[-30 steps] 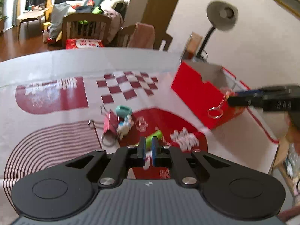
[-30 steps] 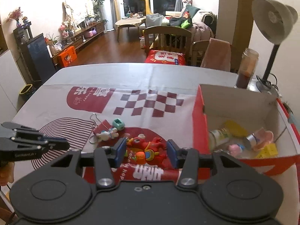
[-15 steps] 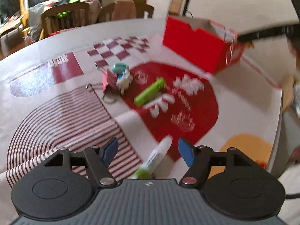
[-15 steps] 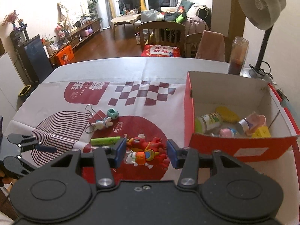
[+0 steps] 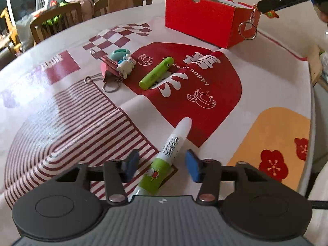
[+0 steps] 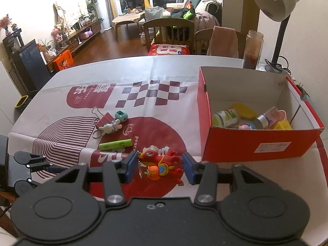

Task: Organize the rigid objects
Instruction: 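Lift the marker pen and dragon toy up from the pile with both grippers, then carry the marker pen and dragon toy over the red shoebox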

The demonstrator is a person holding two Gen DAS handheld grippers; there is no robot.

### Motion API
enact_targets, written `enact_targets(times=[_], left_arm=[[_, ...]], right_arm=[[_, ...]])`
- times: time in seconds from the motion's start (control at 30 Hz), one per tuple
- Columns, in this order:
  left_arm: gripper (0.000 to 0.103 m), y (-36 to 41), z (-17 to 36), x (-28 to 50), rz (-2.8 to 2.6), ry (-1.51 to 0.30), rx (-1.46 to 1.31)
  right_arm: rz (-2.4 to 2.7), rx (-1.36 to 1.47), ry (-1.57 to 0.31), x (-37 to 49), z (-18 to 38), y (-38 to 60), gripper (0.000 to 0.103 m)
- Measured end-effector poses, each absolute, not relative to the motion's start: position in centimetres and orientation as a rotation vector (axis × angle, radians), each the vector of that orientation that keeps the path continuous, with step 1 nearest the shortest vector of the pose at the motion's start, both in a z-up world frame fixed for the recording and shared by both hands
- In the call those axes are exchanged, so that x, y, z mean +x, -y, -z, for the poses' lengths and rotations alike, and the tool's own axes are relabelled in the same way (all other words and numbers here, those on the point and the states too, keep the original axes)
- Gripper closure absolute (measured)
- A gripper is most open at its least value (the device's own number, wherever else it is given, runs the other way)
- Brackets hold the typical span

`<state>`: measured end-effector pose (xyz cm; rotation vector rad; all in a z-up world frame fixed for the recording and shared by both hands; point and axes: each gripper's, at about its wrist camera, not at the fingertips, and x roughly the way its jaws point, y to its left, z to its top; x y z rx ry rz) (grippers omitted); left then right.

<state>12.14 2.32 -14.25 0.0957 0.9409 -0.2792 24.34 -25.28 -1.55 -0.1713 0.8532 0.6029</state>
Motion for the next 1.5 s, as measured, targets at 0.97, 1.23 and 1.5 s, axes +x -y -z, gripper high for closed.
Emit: enact_targets(times=[0.97,1.23,1.5], left_arm=[[0.086,2.7,4.2,20.7,0.117,-0.782,-0.164],[0.086,7.2,1.2,27.1,0.166,-0.743,-0.155],[0.086,12.4,-1.2,32.9,0.215,-0.718,-0.122]], right_arm=[[-0.600,-0.189,-0.735,31.8,-2.3,30.1,0.057],[-0.577,-0.213,-0.718,36.3,-2.6,33.3,0.057],[-0.527,-0.230,-0.706,40.5,-2.0,36.9,0.057]])
